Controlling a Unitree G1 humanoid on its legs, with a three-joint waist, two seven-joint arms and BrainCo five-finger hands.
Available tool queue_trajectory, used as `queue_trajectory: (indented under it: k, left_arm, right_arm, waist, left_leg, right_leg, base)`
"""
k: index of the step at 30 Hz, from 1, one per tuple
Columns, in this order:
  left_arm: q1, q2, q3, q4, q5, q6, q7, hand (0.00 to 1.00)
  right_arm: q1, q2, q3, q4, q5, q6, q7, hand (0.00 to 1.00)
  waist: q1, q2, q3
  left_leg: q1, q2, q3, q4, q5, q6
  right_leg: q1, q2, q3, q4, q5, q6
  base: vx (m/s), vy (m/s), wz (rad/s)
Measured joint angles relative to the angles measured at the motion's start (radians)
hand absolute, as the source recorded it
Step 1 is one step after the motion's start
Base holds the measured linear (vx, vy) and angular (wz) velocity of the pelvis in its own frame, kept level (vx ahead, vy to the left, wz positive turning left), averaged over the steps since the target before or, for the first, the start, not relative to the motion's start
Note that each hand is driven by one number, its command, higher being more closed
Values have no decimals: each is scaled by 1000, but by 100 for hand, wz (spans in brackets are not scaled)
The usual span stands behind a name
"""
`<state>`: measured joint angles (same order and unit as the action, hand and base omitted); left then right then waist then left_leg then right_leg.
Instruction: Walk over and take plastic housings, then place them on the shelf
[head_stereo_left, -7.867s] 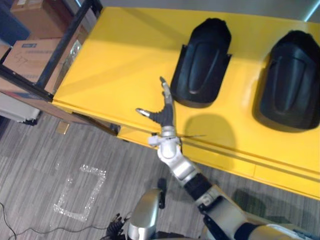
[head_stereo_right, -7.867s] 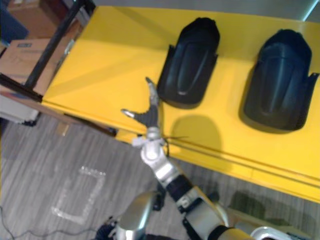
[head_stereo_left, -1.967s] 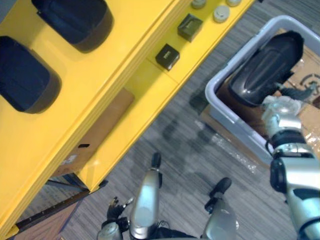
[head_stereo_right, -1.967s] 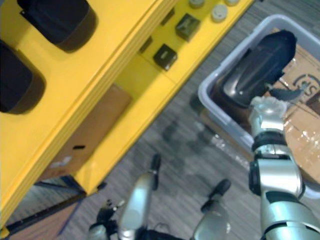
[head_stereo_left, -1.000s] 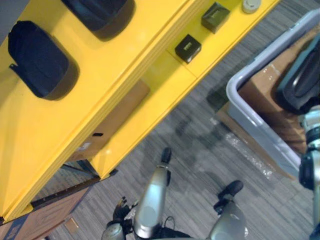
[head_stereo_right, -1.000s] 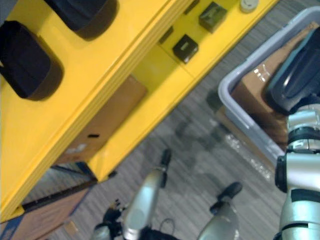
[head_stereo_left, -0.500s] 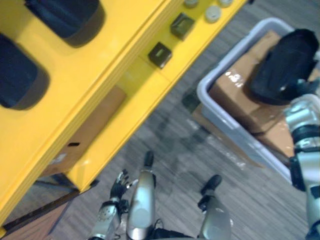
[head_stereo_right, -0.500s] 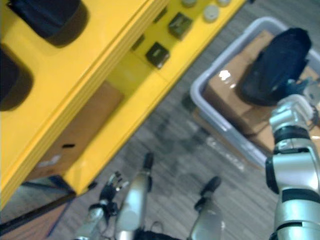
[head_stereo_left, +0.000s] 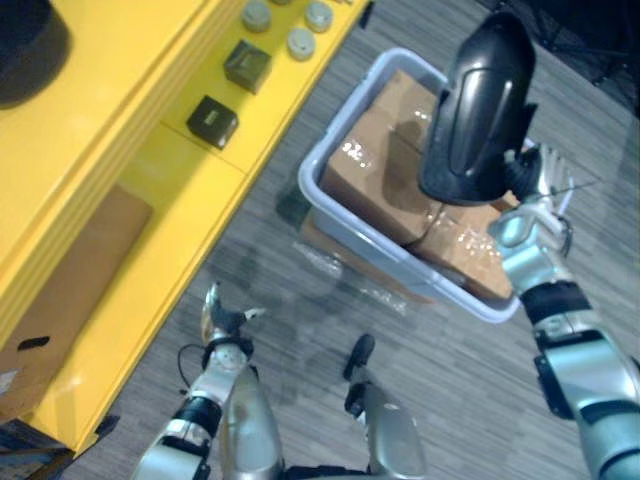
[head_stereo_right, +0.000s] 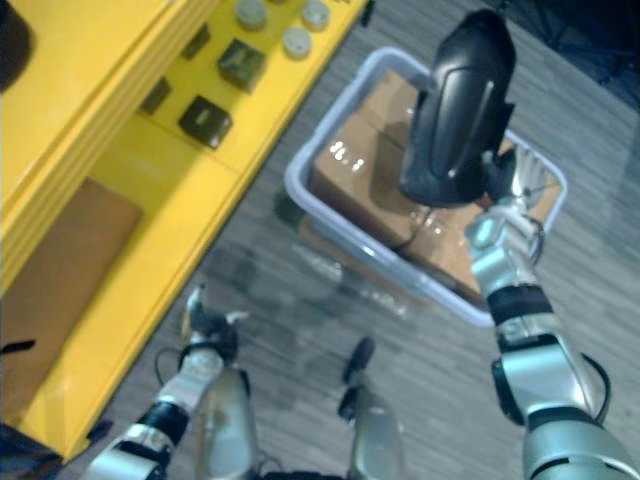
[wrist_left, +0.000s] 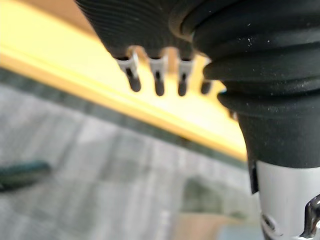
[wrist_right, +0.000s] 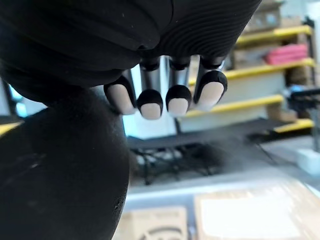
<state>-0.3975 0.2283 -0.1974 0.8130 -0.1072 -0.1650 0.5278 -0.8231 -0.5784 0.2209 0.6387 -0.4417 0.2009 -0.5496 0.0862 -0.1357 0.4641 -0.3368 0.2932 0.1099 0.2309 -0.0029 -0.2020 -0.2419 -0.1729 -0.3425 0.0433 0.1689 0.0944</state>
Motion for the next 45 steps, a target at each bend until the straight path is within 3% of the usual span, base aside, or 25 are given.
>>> queue_trajectory:
  k: [4, 7, 12, 16, 20, 25, 32, 41, 45]
  left_arm:
    - [-79, -1, -2, -110, -151, -109, -126, 0]
    - [-120, -1, -10, -192, -239, -144, -205, 0]
    - [-204, -1, -25, -306, -414, -144, -342, 0]
    - [-239, -13, -62, -374, -537, -123, -409, 0]
    - [-241, -44, -62, -402, -701, -120, -468, 0]
    - [-240, -79, -61, -425, -864, -120, -514, 0]
    - [-209, -90, -89, -462, -872, -104, -537, 0]
    - [-176, -119, -111, -517, -748, -81, -468, 0]
    - [-149, -120, -130, -522, -714, -60, -451, 0]
  right_arm:
    - [47, 2, -25, -142, -84, -71, -39, 100]
    - [84, 12, -51, -213, -132, -120, -66, 100]
    - [109, 47, -86, -296, -242, -211, -107, 100]
    - [155, 61, -93, -319, -308, -272, -116, 100]
    - [204, 87, -92, -319, -346, -299, -117, 100]
    - [216, 87, -92, -319, -362, -315, -120, 100]
    - [252, 87, -91, -319, -397, -351, -123, 100]
    - [277, 120, -80, -319, -417, -378, -123, 100]
    - [306, 121, -50, -327, -418, -383, -123, 100]
  waist:
    - [-10, -2, -1]
    - [-16, -4, -2]
    - [-40, -6, -8]
    - [-61, 2, -53]
    - [-70, 14, -119]
    - [-77, 61, -166]
    - [-78, 77, -209]
    - [-85, 76, -218]
    - [-84, 79, -252]
  left_leg:
    - [50, 0, 14, -33, 10, -1]
    - [84, -3, 24, -58, 19, -1]
    - [169, -16, 56, -158, 69, 1]
    - [208, -38, 69, -218, 94, 7]
    - [245, -42, 88, -237, 94, 6]
    - [285, -45, 94, -247, 94, 7]
    - [304, -53, 94, -276, 98, 5]
    - [339, -70, 93, -289, 98, 6]
    - [338, -73, 93, -292, 96, 8]
  right_leg:
    - [28, 0, 12, -1, 1, 1]
    - [46, -1, 14, -1, 1, 2]
    - [72, -8, 20, -5, -7, 9]
    - [81, -22, 25, -6, -10, 17]
    - [106, -25, 27, -19, -11, 21]
    - [152, -26, 23, -39, -9, 28]
    - [176, -26, 18, -80, 6, 43]
    - [223, -37, 11, -110, 18, 51]
    - [226, -38, 10, -121, 20, 54]
  base:
    - [18, 8, -5]
    - [1, 5, -2]
    - [0, 1, -3]
    - [0, 0, 0]
    - [56, 16, -4]
    - [22, 3, 1]
    - [0, 0, 0]
    - [17, 8, 2]
    - [17, 2, 0]
